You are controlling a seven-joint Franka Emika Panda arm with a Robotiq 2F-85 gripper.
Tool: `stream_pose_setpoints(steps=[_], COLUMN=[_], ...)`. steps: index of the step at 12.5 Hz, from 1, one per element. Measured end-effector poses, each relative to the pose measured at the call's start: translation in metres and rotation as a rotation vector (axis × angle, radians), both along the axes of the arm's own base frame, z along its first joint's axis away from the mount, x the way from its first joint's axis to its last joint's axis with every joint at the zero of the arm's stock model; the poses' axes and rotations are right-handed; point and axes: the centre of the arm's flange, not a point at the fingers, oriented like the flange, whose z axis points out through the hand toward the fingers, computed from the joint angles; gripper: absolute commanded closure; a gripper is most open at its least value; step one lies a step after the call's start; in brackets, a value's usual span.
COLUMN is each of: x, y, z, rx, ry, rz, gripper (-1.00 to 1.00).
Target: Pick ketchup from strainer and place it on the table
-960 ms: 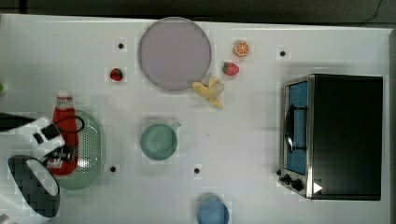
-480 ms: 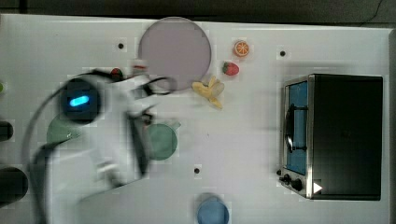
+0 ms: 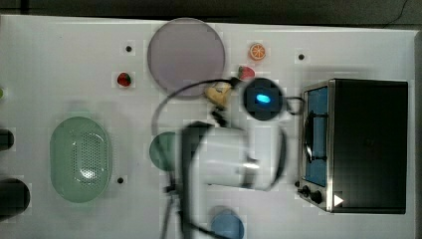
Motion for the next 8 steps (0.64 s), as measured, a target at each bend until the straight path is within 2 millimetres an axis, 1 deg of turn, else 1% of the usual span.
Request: stream_pose_setpoints(steps=[1,2,3,4,5,6,8], x=[-0.006,-0.013,-0.018,-0.020,-0.018,-0.016,-0.017], y=[-0.023,-0.038,-0.043,-0.042,-0.034,-0.022,0.009], z=[-0.008,-0.018,-0.030,-0.044,-0.062,-0.083,-0.132], rx=[-0.004,-0.012,-0.013,-0.012,-0.015,-0.011,0.008], ry=[-0.014,-0.025,-0.019,-0.021,-0.035,-0.023,0.028], rz=[-0.038,-0.055,-0.058,-0.046,-0.023,0.005,0.072], gripper=[-0.25,-0.25,-0.25,-0.25,-0.25,-0.25,-0.25])
